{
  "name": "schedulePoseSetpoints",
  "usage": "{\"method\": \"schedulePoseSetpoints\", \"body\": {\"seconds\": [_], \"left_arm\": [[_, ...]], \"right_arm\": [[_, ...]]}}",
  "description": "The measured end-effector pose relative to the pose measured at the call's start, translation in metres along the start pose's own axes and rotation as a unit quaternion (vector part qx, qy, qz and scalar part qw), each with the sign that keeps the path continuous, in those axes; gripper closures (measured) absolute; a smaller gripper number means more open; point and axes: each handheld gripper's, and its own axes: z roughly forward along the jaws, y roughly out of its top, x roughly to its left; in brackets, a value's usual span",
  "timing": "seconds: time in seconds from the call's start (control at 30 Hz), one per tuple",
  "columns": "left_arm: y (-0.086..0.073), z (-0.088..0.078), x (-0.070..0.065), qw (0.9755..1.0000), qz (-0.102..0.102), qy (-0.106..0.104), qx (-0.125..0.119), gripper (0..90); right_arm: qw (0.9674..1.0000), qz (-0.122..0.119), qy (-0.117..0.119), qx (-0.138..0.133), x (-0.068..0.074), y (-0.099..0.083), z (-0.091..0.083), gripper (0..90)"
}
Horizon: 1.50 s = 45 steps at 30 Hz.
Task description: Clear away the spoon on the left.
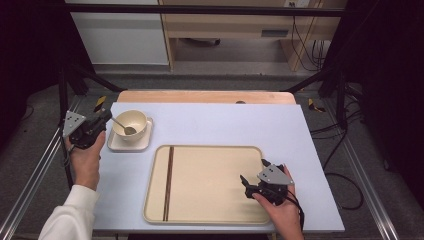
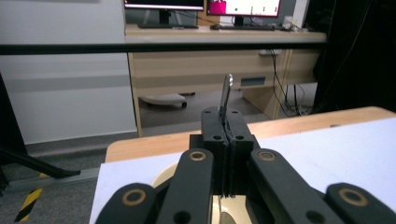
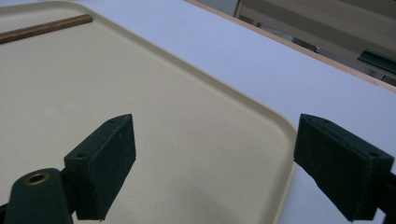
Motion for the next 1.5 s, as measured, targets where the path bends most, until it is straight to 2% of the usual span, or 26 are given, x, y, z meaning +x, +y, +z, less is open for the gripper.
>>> {"method": "schedulePoseSetpoints", "body": {"seconds": [0.17, 0.23, 0.3, 0.5, 0.6, 0.73, 0.87, 1.03, 1.13, 1.3, 1.4, 1.5], "left_arm": [[0.017, -0.011, -0.003, 0.9999, 0.007, 0.004, -0.013, 89.3], [0.024, -0.016, -0.007, 0.9998, 0.005, -0.003, -0.020, 89.3], [0.030, -0.021, -0.012, 0.9996, 0.014, -0.012, -0.020, 89.3], [0.039, -0.035, -0.035, 0.9982, 0.032, -0.050, -0.006, 89.4], [0.038, -0.041, -0.047, 0.9970, 0.024, -0.074, 0.004, 89.4], [0.035, -0.049, -0.064, 0.9940, 0.018, -0.105, 0.021, 89.5], [0.033, -0.056, -0.080, 0.9896, 0.010, -0.138, 0.038, 89.5], [0.028, -0.063, -0.100, 0.9827, 0.016, -0.173, 0.062, 89.4], [0.022, -0.067, -0.111, 0.9779, 0.000, -0.197, 0.071, 89.5], [0.014, -0.070, -0.127, 0.9719, -0.011, -0.220, 0.083, 89.4], [0.009, -0.073, -0.133, 0.9664, -0.021, -0.236, 0.100, 89.4], [0.004, -0.076, -0.137, 0.9627, -0.023, -0.245, 0.112, 89.4]], "right_arm": [[1.0000, 0.007, -0.003, -0.006, -0.002, 0.000, -0.002, 13.1], [0.9999, 0.007, -0.005, -0.009, -0.003, 0.000, -0.002, 13.0], [0.9999, 0.008, -0.009, -0.012, -0.005, 0.000, -0.003, 13.0], [0.9997, 0.009, -0.017, -0.017, -0.006, 0.001, -0.004, 10.9], [0.9997, 0.005, -0.018, -0.017, -0.006, 0.000, -0.004, 9.5], [0.9995, 0.007, -0.017, -0.024, -0.008, 0.000, -0.004, 8.7], [0.9993, 0.008, -0.023, -0.026, -0.010, -0.001, -0.005, 9.0], [0.9991, 0.013, -0.030, -0.028, -0.012, -0.001, -0.006, 9.9], [0.9991, 0.011, -0.032, -0.026, -0.013, -0.002, -0.006, 10.0], [0.9991, 0.012, -0.031, -0.025, -0.013, -0.002, -0.005, 10.1], [0.9992, 0.010, -0.031, -0.024, -0.012, -0.002, -0.005, 10.1], [0.9992, 0.009, -0.031, -0.025, -0.012, -0.002, -0.005, 10.2]]}}
